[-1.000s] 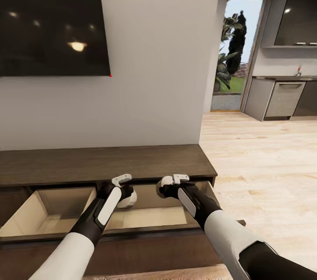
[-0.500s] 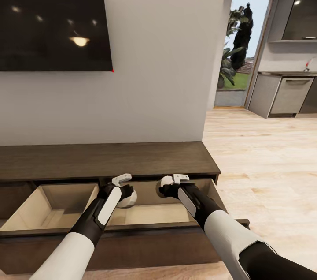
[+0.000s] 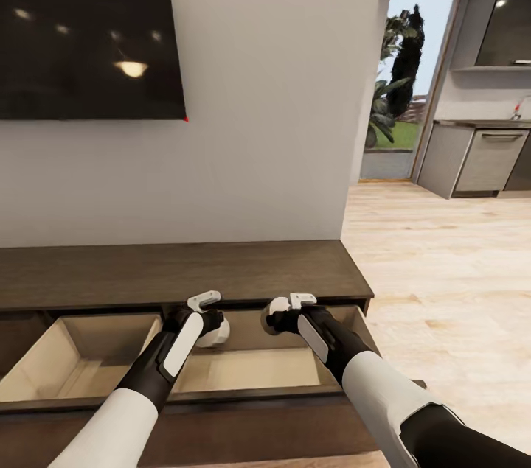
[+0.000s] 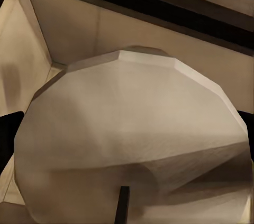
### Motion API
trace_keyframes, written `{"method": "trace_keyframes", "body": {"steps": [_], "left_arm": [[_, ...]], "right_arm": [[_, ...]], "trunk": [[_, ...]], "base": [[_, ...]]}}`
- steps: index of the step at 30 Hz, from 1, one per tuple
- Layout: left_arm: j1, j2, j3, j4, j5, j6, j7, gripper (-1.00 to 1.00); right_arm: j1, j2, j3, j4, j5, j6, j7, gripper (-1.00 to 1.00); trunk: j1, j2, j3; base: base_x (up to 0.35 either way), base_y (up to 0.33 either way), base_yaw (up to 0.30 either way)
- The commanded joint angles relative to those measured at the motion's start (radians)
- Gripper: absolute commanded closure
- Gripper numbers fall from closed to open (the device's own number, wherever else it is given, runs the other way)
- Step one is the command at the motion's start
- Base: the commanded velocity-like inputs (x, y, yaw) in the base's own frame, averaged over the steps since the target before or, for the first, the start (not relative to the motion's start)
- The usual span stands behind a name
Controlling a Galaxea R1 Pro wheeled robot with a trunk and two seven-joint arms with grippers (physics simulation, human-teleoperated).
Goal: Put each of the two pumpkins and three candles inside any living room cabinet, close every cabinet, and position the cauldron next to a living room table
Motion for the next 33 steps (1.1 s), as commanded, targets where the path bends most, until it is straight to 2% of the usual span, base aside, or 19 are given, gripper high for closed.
{"method": "trace_keyframes", "body": {"steps": [1,10,33], "left_arm": [[-0.001,0.000,-0.002,-0.001,0.011,0.001,0.010,1.00],[-0.001,-0.001,-0.003,-0.005,0.012,0.007,0.018,1.00],[-0.001,-0.002,-0.001,-0.007,0.017,0.013,0.018,1.00]], "right_arm": [[-0.001,0.000,0.008,-0.001,-0.008,0.020,-0.011,1.00],[0.000,0.000,0.018,0.014,-0.008,0.094,-0.021,1.00],[0.001,0.000,0.025,0.011,-0.008,0.082,-0.021,1.00]], "trunk": [[0.000,0.000,-0.001],[0.000,0.000,-0.001],[0.010,-0.006,-0.090]], "base": [[0.026,0.000,0.000],[0.004,0.000,0.000],[0.000,0.000,0.000]]}}
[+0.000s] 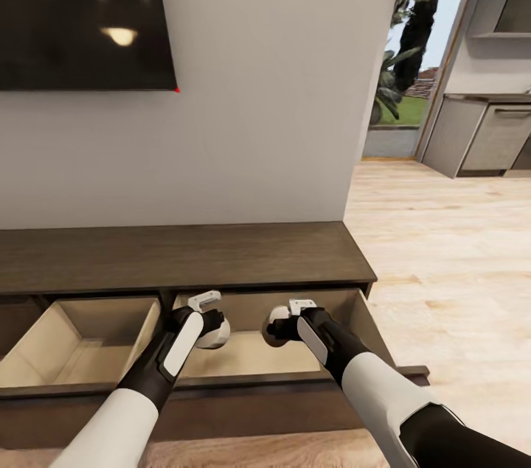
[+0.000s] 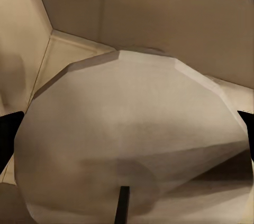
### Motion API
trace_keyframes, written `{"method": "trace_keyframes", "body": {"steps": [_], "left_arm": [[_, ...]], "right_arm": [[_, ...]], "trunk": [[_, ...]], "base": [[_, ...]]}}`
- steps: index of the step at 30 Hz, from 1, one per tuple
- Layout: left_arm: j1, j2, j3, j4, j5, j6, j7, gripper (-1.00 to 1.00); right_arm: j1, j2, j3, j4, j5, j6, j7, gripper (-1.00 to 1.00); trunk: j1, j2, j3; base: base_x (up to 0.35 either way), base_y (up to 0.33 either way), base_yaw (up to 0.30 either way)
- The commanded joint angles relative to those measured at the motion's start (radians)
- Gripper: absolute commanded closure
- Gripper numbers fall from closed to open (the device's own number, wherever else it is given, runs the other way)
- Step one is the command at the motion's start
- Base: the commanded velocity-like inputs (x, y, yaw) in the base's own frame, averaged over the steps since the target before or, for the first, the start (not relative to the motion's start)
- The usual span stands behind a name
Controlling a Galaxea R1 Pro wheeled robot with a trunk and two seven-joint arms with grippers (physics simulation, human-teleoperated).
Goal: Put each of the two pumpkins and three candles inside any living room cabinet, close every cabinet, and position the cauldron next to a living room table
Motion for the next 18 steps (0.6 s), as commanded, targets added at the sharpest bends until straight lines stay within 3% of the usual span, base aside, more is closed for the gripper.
{"method": "trace_keyframes", "body": {"steps": [1,18], "left_arm": [[-0.001,0.000,-0.002,-0.001,0.010,0.000,0.010,1.00],[-0.001,0.000,-0.001,-0.001,0.006,0.000,0.008,1.00]], "right_arm": [[-0.001,0.000,0.004,-0.002,-0.008,0.002,-0.009,1.00],[0.000,0.000,0.006,-0.001,-0.008,-0.033,-0.009,1.00]], "trunk": [[0.000,-0.001,-0.005],[0.008,-0.005,-0.071]], "base": [[0.000,0.000,0.000],[0.000,0.000,0.000]]}}
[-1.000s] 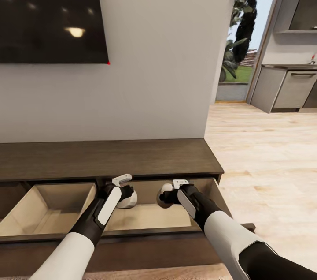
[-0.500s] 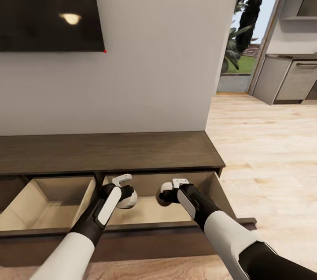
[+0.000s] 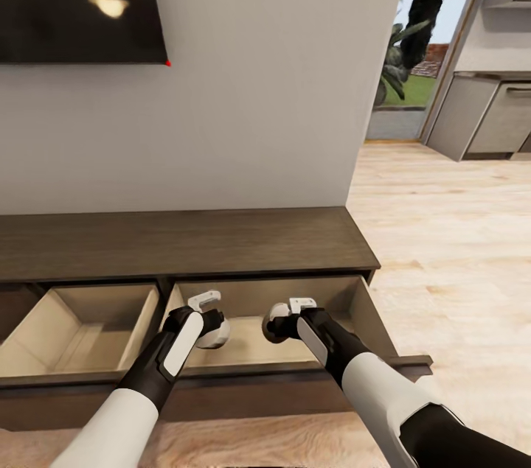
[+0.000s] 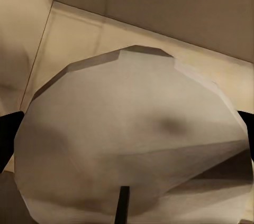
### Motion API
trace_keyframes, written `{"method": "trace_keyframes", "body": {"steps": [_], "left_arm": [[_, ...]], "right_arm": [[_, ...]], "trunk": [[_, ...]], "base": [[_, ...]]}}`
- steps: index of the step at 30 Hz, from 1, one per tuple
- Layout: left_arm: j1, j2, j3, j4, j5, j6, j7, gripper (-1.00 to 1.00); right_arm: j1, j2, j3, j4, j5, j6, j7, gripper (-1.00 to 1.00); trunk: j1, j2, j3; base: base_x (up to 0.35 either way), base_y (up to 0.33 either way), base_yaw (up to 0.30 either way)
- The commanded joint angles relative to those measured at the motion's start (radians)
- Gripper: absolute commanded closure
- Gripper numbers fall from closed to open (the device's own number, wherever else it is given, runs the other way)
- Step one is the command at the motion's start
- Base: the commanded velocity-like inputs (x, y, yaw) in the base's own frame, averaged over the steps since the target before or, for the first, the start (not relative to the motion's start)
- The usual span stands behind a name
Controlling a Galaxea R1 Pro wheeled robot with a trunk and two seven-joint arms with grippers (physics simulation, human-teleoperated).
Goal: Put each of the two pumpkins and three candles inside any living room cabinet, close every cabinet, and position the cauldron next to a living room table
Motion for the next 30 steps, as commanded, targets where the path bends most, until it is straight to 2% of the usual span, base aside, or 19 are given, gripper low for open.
{"method": "trace_keyframes", "body": {"steps": [1,6,7,20,21,30], "left_arm": [[-0.001,0.000,-0.002,-0.001,0.010,0.000,0.010,1.00],[-0.001,0.000,-0.002,-0.001,0.010,0.000,0.010,1.00],[-0.001,0.000,-0.002,-0.001,0.010,0.000,0.010,1.00],[-0.001,0.000,-0.003,-0.001,0.010,0.000,0.010,1.00],[-0.001,0.000,-0.003,-0.001,0.010,0.000,0.010,-1.00],[-0.001,0.000,-0.003,-0.003,0.010,0.000,0.010,-1.00]], "right_arm": [[0.000,0.000,0.005,-0.001,-0.007,0.004,-0.008,1.00],[0.000,0.000,0.036,-0.001,-0.007,0.005,-0.009,1.00],[0.000,0.000,0.040,-0.001,-0.007,0.005,-0.009,-1.00],[0.000,0.000,0.044,-0.001,-0.012,0.005,-0.008,-1.00],[0.000,0.000,0.044,-0.001,-0.013,0.005,-0.008,-1.00],[-0.001,0.000,0.044,-0.001,-0.013,0.003,-0.008,-1.00]], "trunk": [[0.000,-0.001,-0.005],[0.001,-0.001,-0.013],[0.001,-0.001,-0.013],[0.001,-0.001,-0.013],[0.001,-0.001,-0.013],[0.001,-0.001,-0.013]], "base": [[0.000,0.000,0.000],[0.000,0.000,0.000],[0.000,0.000,0.000],[0.000,0.000,0.000],[0.000,0.000,0.000],[0.000,0.000,0.000]]}}
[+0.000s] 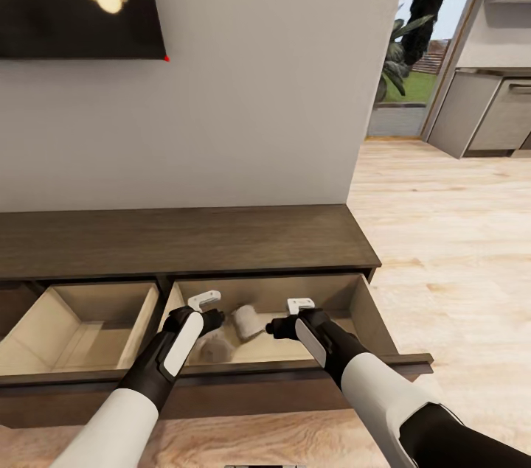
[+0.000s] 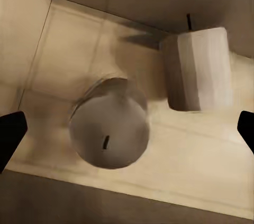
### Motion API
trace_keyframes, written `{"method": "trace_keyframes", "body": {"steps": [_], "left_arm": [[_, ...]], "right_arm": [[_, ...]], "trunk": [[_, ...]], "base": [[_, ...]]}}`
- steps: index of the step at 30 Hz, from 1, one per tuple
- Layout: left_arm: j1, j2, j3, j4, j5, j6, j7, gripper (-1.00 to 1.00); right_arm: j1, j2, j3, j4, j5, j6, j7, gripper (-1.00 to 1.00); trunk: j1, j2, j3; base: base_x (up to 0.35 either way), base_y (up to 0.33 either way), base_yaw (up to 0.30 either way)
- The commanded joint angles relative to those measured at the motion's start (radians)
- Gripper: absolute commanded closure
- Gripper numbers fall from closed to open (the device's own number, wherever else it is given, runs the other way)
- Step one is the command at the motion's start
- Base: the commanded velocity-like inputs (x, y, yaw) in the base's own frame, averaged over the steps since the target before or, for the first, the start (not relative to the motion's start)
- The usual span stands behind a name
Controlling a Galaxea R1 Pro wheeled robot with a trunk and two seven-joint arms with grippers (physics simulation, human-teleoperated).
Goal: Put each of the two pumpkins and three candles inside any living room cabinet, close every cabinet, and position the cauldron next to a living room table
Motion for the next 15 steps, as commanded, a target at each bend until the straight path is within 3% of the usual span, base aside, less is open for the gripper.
{"method": "trace_keyframes", "body": {"steps": [1,15], "left_arm": [[0.000,0.000,-0.002,-0.001,0.010,0.001,0.010,-1.00],[0.000,0.004,0.001,-0.043,0.024,0.001,0.002,-1.00]], "right_arm": [[-0.001,0.000,0.004,-0.001,-0.011,0.003,-0.010,-1.00],[-0.001,0.000,0.004,-0.001,-0.012,0.003,-0.010,-1.00]], "trunk": [[-0.001,0.000,0.003],[-0.007,0.003,0.057]], "base": [[0.000,0.000,0.000],[0.000,0.000,0.000]]}}
